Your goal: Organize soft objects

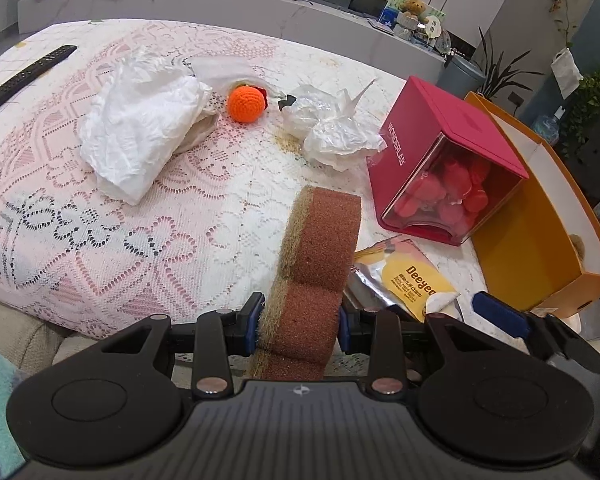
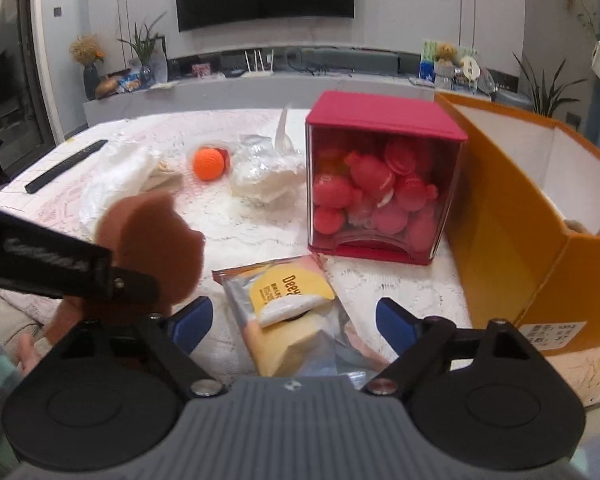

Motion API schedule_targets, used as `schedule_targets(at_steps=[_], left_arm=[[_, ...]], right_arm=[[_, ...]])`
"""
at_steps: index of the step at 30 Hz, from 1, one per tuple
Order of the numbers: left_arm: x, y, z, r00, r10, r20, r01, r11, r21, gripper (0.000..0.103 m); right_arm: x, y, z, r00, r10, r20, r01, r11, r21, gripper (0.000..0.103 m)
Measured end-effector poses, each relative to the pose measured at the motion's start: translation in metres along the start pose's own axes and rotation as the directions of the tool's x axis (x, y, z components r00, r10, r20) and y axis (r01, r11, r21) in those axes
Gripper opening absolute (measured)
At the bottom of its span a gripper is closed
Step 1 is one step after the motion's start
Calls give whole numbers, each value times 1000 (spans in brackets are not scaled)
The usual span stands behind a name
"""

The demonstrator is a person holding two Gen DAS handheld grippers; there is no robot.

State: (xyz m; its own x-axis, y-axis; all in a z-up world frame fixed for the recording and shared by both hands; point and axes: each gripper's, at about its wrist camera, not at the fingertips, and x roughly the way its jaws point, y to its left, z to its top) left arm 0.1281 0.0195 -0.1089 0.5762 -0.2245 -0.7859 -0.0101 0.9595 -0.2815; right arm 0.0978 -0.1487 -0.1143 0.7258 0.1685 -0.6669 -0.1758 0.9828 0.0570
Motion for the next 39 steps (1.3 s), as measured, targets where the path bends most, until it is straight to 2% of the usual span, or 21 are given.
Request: schedule_targets(at_steps=[6, 11, 14, 15, 16, 22, 31, 39], left_arm=[[6, 2, -3, 1000, 4, -8, -4, 1000, 3, 41], [8, 2, -3, 1000, 3, -13, -3, 1000, 0, 41], [8, 1, -4, 1000, 2, -14, -2, 1000, 0, 41], [7, 1, -4, 1000, 2, -14, -2, 1000, -1, 41], [6, 1, -4, 1000, 2, -13, -2, 1000, -1, 41], [-8, -2, -4, 1000, 8, 14, -8, 1000, 9, 41], [-39, -24, -4, 997, -7, 78, 4, 999, 46, 41], [-70, -68, 0, 987, -89, 133, 71, 989, 132, 41]], right_arm=[[22, 7, 1, 997, -20, -71, 18, 999, -38, 80], [27, 13, -2, 995, -60, -78, 55, 996, -64, 72], [30, 14, -2, 994, -54, -94, 47, 996, -72, 69], [31, 15, -2, 993, -54, -102, 46, 996, -78, 67], [31, 15, -2, 994, -44, -98, 37, 997, -75, 60], [21, 14, -4, 998, -32, -53, 28, 997, -68, 44], [-29, 5, 0, 998, -14, 63, 17, 999, -40, 42], [-95, -28, 8, 983, -27, 179, 19, 999, 50, 42]])
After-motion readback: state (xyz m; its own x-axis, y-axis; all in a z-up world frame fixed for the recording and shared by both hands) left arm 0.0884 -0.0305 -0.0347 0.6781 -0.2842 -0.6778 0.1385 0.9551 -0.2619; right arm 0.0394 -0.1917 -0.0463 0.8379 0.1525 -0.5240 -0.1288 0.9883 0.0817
